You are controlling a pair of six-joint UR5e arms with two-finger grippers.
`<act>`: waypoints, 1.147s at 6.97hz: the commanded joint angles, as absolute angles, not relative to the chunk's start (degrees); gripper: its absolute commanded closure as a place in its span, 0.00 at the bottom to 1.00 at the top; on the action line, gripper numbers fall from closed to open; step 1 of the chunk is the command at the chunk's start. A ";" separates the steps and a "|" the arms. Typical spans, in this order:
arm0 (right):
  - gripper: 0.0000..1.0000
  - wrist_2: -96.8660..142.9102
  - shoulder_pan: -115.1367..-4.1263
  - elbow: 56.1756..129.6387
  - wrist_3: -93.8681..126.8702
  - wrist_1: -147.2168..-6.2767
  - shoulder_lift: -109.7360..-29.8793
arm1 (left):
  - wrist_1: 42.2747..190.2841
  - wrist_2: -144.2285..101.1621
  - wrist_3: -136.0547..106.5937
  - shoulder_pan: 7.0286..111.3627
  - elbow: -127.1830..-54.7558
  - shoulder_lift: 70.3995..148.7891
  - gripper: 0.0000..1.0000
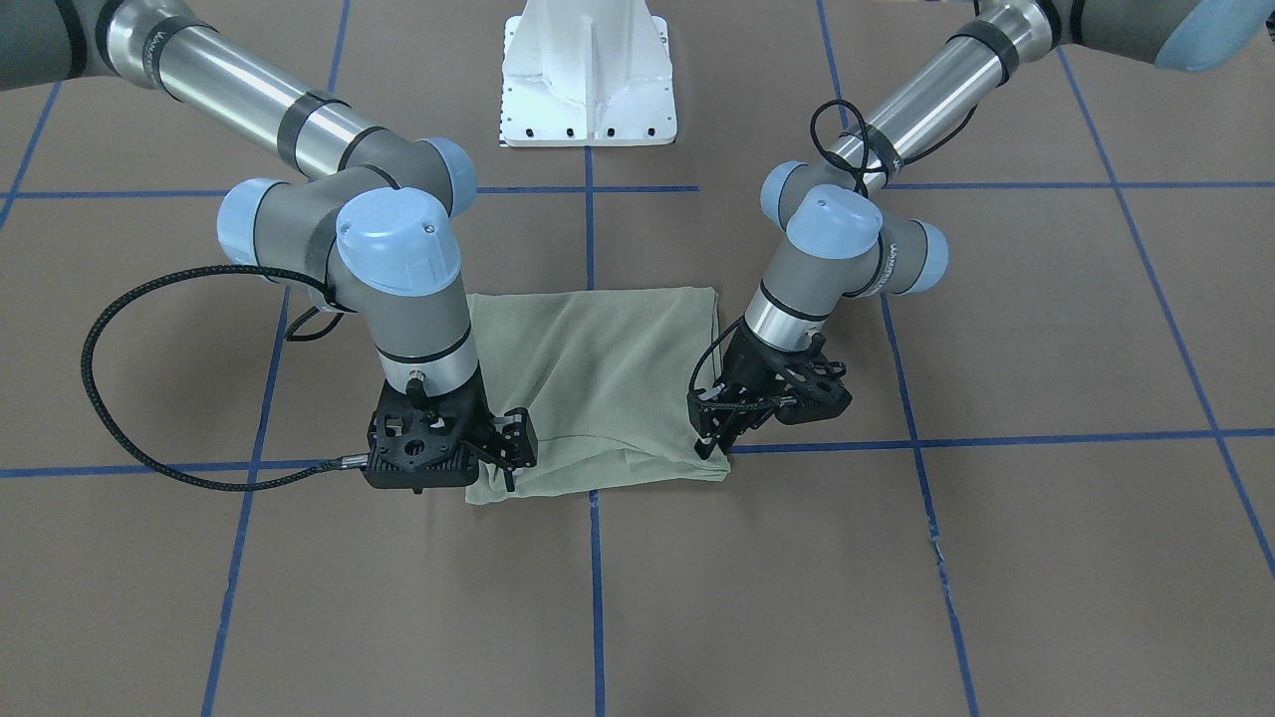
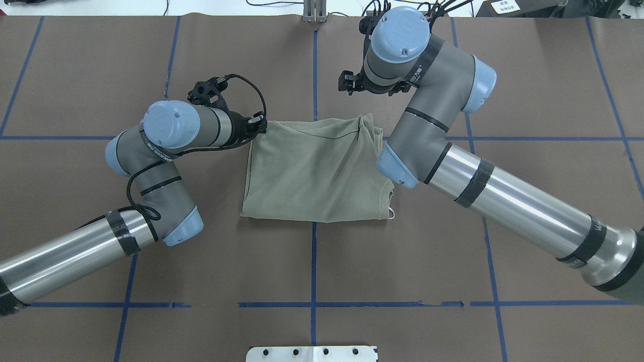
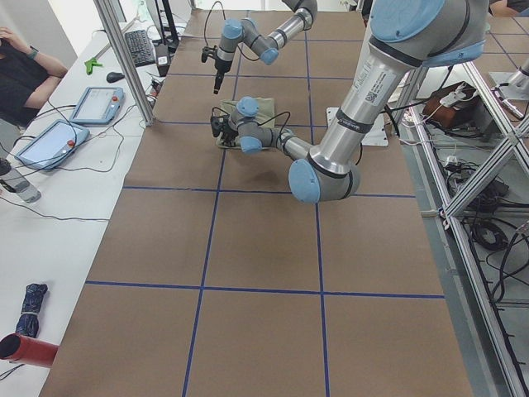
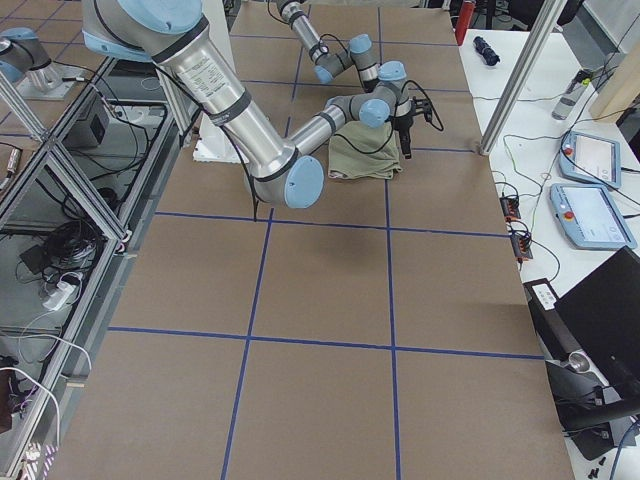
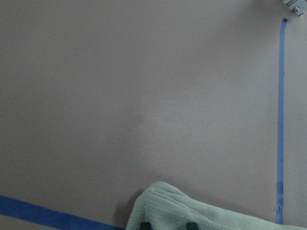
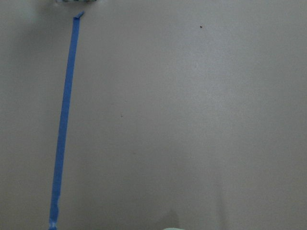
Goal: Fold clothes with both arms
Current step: 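Release the shirt and raise both grippers away from it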
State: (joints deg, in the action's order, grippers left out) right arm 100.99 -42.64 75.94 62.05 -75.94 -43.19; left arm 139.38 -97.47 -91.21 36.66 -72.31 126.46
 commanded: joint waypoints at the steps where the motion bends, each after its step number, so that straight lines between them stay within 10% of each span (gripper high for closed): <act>1: 0.00 100.90 -42.54 75.94 62.05 -75.94 -43.15 | 139.83 -97.47 -90.79 37.00 -72.33 126.12 1.00; 8: 0.00 100.99 -42.54 75.85 62.05 -75.85 -43.59 | 142.21 -97.47 -85.78 38.76 -72.33 122.96 1.00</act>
State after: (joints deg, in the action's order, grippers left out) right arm 100.98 -42.54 75.89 62.05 -75.85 -43.50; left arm 142.09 -97.47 -85.85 38.65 -72.33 123.08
